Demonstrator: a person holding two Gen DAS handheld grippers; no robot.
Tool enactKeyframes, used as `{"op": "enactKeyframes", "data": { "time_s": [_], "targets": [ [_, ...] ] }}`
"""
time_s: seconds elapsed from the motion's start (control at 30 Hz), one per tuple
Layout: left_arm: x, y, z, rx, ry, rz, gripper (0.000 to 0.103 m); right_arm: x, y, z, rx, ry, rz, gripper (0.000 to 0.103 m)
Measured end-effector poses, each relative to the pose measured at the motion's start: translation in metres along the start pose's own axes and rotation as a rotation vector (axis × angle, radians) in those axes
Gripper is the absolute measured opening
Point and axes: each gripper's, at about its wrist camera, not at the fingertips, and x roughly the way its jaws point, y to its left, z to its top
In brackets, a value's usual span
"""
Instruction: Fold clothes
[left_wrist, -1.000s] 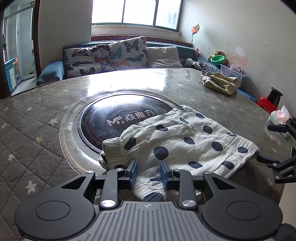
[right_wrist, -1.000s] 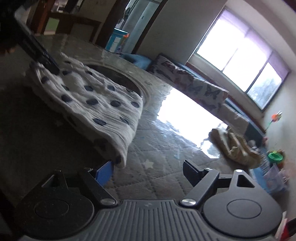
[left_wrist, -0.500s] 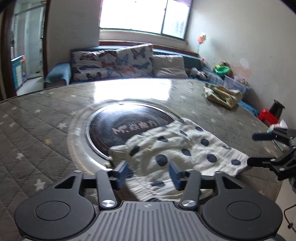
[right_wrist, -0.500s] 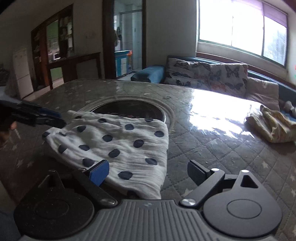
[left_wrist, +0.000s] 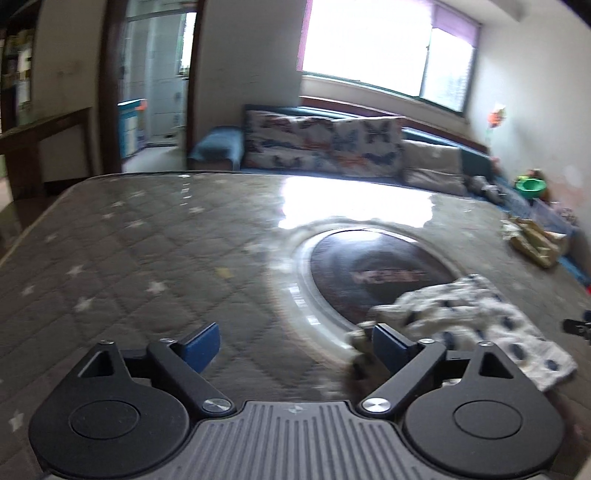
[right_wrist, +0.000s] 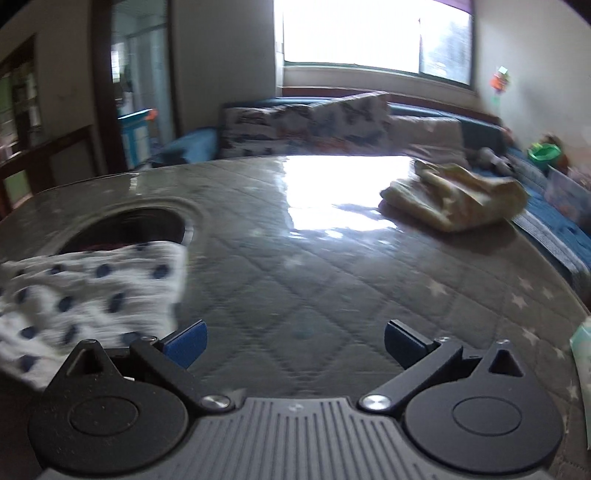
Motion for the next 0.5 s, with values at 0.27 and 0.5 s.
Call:
{"op": "enactKeyframes", "data": {
  "time_s": [0.27,0.5],
  "targets": [
    [0.023,0.027,-0.009,-0.063,0.040,0.137,0.098,0.028,-0.023,-0.003,0.075,0.038,-0.098,0.103],
    [0.034,0.036,-0.013,-0.088,0.053,0.174,0.101,0.038,-0.026,-0.006,0.080,0.054,-0.123,0.103]
  ]
}}
